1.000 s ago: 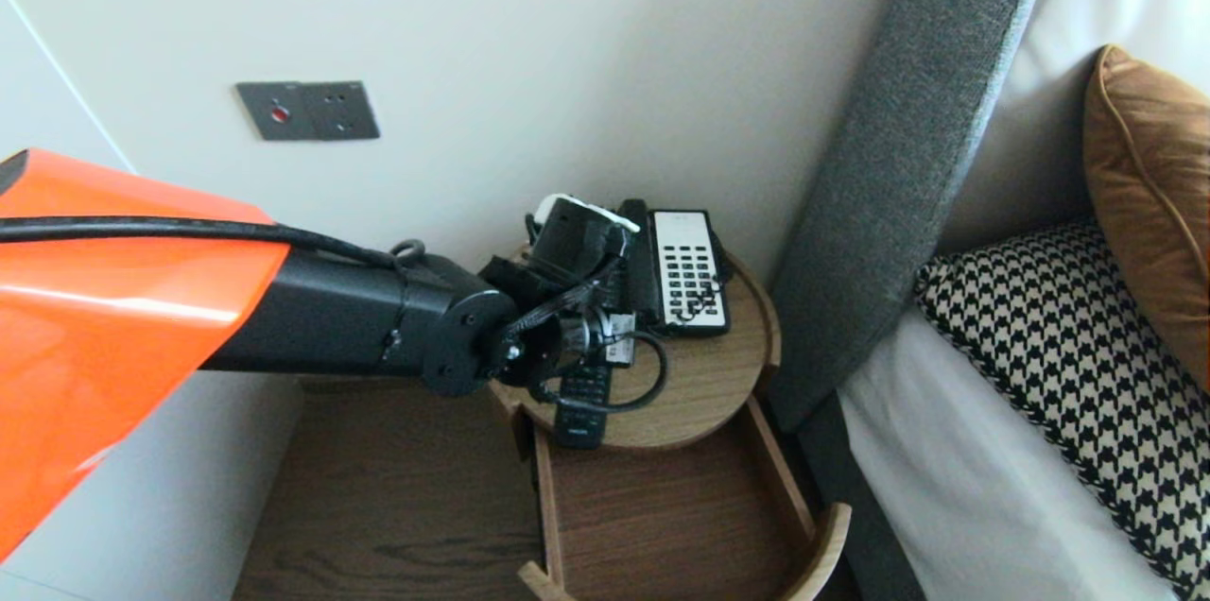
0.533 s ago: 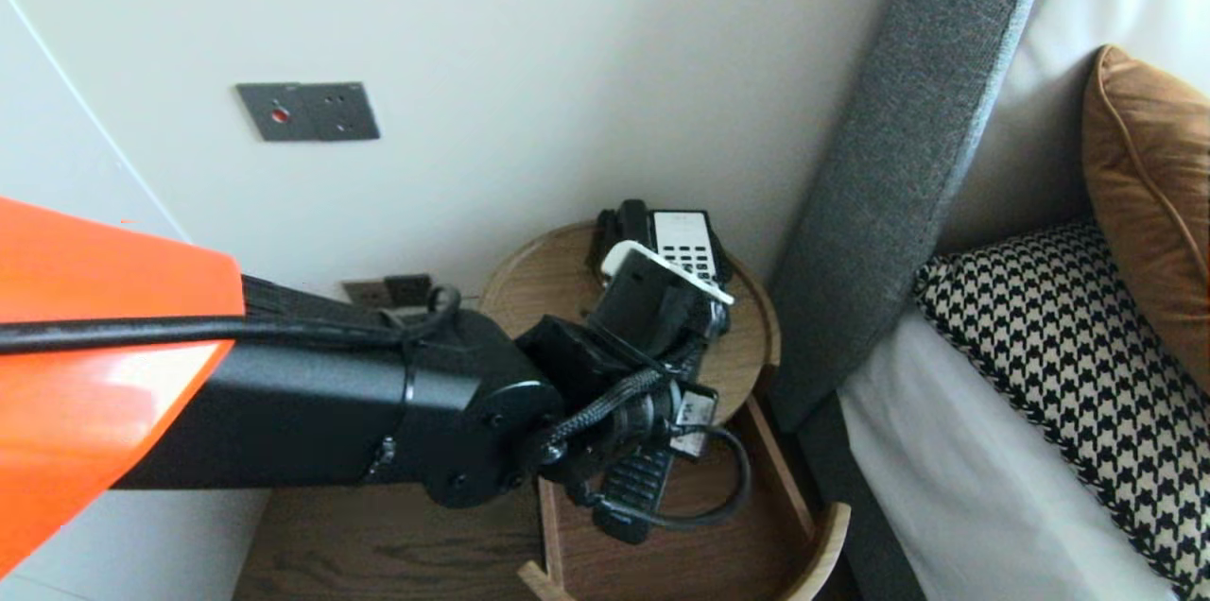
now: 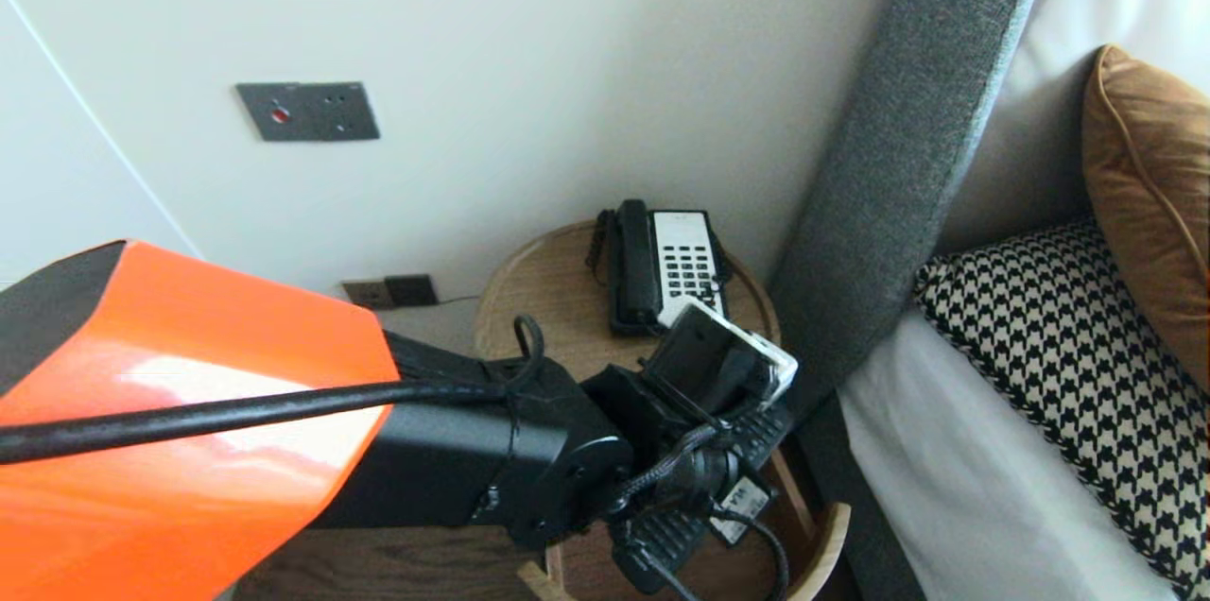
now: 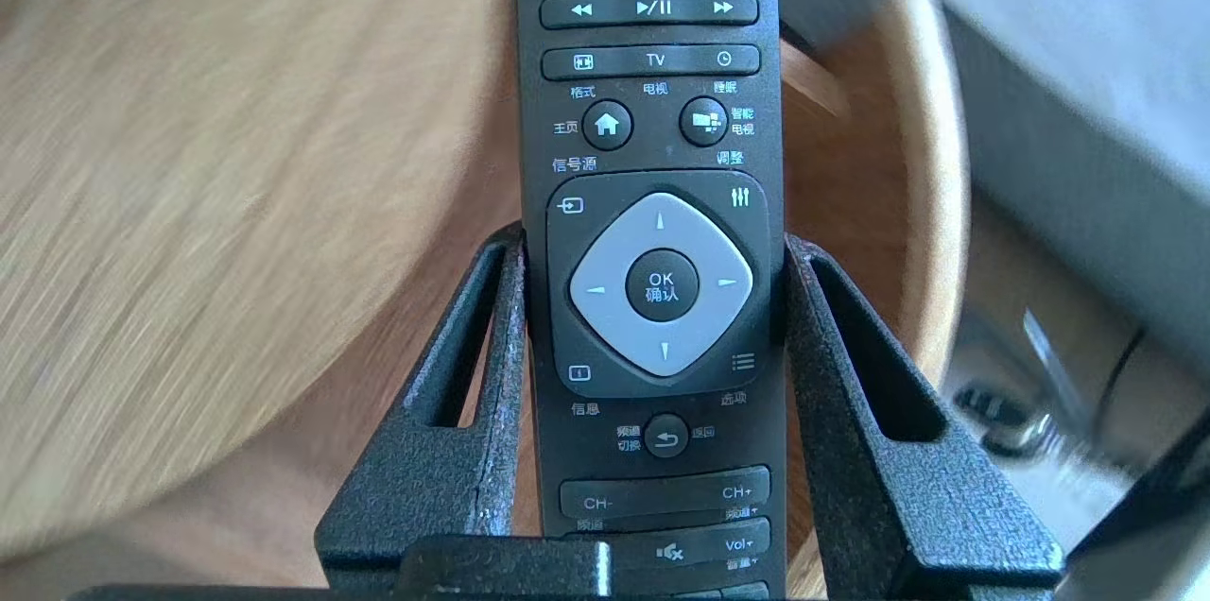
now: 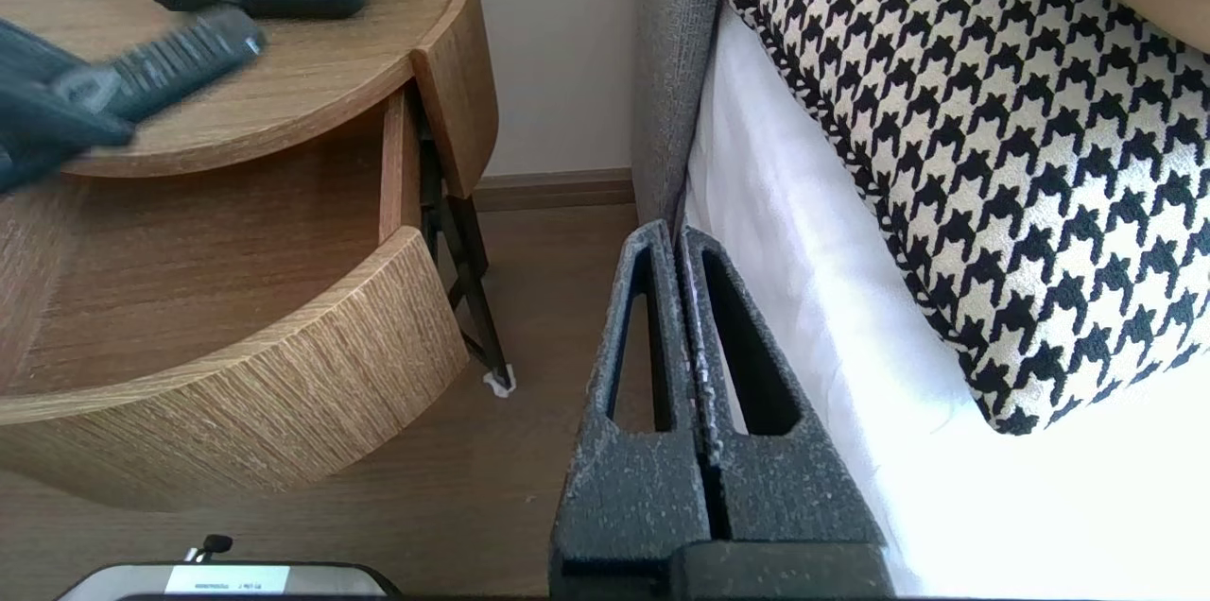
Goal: Put the remote controls on the table in the drawer one by one
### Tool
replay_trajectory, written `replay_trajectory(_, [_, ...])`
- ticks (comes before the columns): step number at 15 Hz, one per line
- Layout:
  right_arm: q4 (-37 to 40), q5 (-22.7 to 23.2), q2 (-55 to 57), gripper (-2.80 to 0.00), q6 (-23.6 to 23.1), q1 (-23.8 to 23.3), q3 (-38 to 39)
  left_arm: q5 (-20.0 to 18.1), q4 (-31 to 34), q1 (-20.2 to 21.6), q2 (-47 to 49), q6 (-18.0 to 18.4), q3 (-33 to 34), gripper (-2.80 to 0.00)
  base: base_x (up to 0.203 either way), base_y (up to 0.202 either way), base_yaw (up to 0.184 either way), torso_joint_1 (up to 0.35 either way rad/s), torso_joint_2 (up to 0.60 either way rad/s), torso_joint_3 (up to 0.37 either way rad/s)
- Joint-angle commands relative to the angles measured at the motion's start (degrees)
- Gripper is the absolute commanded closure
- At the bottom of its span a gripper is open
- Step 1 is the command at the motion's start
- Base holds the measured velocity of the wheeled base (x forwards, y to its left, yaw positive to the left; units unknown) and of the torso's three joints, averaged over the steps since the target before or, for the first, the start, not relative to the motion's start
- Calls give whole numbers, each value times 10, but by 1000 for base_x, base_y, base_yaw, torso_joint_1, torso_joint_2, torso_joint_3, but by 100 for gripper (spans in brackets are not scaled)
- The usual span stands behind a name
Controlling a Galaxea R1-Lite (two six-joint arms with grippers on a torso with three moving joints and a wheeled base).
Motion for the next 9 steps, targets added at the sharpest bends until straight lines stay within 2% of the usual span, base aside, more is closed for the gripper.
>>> replay_trajectory(1, [0,0,-1,0,0,0,0,-6,0,-2,24,37,-4,0,0,0,0,0,0,0])
replay_trajectory(4, [0,0,-1,0,0,0,0,-17,1,-11,48,45,-14,0,0,0,0,0,0,0])
replay_trajectory(9, [0,0,-1,0,0,0,0,-24,0,-11,87,87,-31,0,0,0,0,0,0,0])
